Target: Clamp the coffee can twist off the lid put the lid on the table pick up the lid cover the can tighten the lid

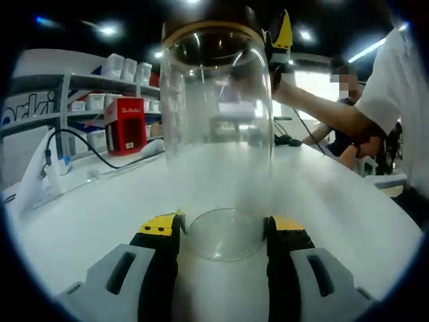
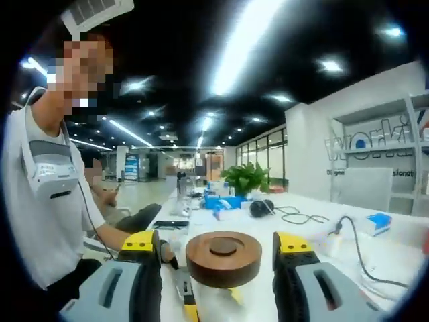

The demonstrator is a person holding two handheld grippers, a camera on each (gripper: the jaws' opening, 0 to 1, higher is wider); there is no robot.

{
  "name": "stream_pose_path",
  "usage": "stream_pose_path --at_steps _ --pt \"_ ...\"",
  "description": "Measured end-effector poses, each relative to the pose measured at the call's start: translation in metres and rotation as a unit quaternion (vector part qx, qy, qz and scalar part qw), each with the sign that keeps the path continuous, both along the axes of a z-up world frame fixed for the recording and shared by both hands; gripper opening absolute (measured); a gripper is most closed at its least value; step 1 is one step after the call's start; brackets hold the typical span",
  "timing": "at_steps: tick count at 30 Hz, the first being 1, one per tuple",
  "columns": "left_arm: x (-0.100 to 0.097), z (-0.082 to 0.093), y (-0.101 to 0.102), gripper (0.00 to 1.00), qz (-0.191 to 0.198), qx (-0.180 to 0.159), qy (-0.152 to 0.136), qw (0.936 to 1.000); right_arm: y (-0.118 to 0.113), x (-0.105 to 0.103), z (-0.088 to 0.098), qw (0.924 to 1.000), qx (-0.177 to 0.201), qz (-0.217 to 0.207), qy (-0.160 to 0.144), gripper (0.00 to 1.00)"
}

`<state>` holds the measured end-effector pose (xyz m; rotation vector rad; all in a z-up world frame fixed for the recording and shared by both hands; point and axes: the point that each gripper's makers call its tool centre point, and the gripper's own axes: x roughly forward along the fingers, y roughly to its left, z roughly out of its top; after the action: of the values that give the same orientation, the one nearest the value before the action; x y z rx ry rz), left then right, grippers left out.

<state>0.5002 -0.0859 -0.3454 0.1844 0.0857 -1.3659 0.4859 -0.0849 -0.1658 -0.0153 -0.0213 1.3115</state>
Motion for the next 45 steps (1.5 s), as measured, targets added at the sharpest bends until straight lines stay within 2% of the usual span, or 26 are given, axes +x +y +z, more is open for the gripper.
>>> stream_pose_path --at_steps 5,7,9,13,17,22,26,29,36,39,41,45 --pt "0.000 0.000 0.000 0.43 -0.003 0.000 0.000 1.0000 0.010 -0.003 -0.008 0.9990 -0.028 0.034 0.000 0.64" --pt "-0.001 0.000 0.000 0.43 -0.002 0.000 0.000 1.0000 0.015 0.002 -0.013 0.9987 -0.039 0.032 -0.001 0.64" --pt "-0.001 0.000 0.000 0.43 -0.002 0.000 0.000 1.0000 0.015 0.013 -0.016 0.9986 -0.051 0.012 -0.010 0.62" --pt "0.000 0.000 0.000 0.43 -0.003 0.000 0.000 1.0000 0.017 0.013 -0.015 0.9990 -0.038 0.023 -0.005 0.62" --pt "0.000 0.000 0.000 0.43 -0.003 0.000 0.000 1.0000 0.020 0.011 -0.022 0.9981 -0.051 0.033 -0.004 0.63" --pt "-0.001 0.000 0.000 0.43 -0.003 0.000 0.000 1.0000 0.027 0.009 -0.025 0.9981 -0.045 0.043 0.003 0.62" --pt "-0.001 0.000 0.000 0.43 -0.003 0.000 0.000 1.0000 0.030 0.009 -0.025 0.9983 -0.040 0.042 0.009 0.57" --pt "-0.001 0.000 0.000 0.43 -0.004 0.000 0.000 1.0000 0.032 0.007 -0.027 0.9980 -0.042 0.046 0.009 0.59" --pt "-0.002 0.000 0.000 0.43 -0.005 0.000 0.000 1.0000 0.031 0.010 -0.026 0.9984 -0.033 0.041 0.021 0.55" --pt "-0.002 0.000 0.000 0.43 -0.005 0.000 0.000 1.0000 0.031 0.011 -0.025 0.9985 -0.029 0.041 0.022 0.55" --pt "-0.001 0.000 0.001 0.43 -0.004 0.000 0.000 1.0000 0.031 0.011 -0.025 0.9988 -0.029 0.037 0.012 0.54" --pt "-0.002 0.000 0.000 0.43 -0.005 0.000 0.000 1.0000 0.029 0.011 -0.025 0.9994 -0.019 0.024 0.017 0.54"
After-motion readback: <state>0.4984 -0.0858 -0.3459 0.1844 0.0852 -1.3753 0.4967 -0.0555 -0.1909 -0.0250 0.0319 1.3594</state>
